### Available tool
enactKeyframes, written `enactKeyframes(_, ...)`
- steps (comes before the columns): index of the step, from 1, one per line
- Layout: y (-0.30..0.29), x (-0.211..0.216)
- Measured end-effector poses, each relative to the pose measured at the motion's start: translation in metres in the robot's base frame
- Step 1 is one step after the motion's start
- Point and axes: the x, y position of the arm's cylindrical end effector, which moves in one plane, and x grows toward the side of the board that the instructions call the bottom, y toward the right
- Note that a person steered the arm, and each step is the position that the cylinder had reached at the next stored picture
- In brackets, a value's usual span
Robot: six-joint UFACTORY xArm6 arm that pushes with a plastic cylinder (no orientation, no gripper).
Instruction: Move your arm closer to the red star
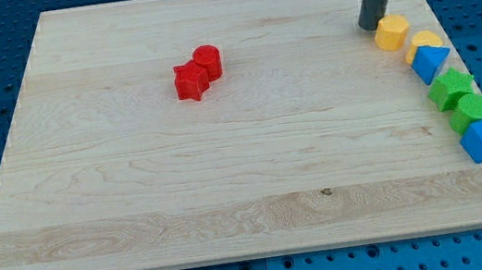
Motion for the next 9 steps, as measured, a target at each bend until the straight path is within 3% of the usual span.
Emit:
enactKeyframes(2,0.024,0.002)
enactKeyframes(4,-0.020,0.006)
enactKeyframes(5,-0.050,0.031)
enactKeyframes(8,-0.070,0.041)
enactKeyframes(9,-0.106,0.076)
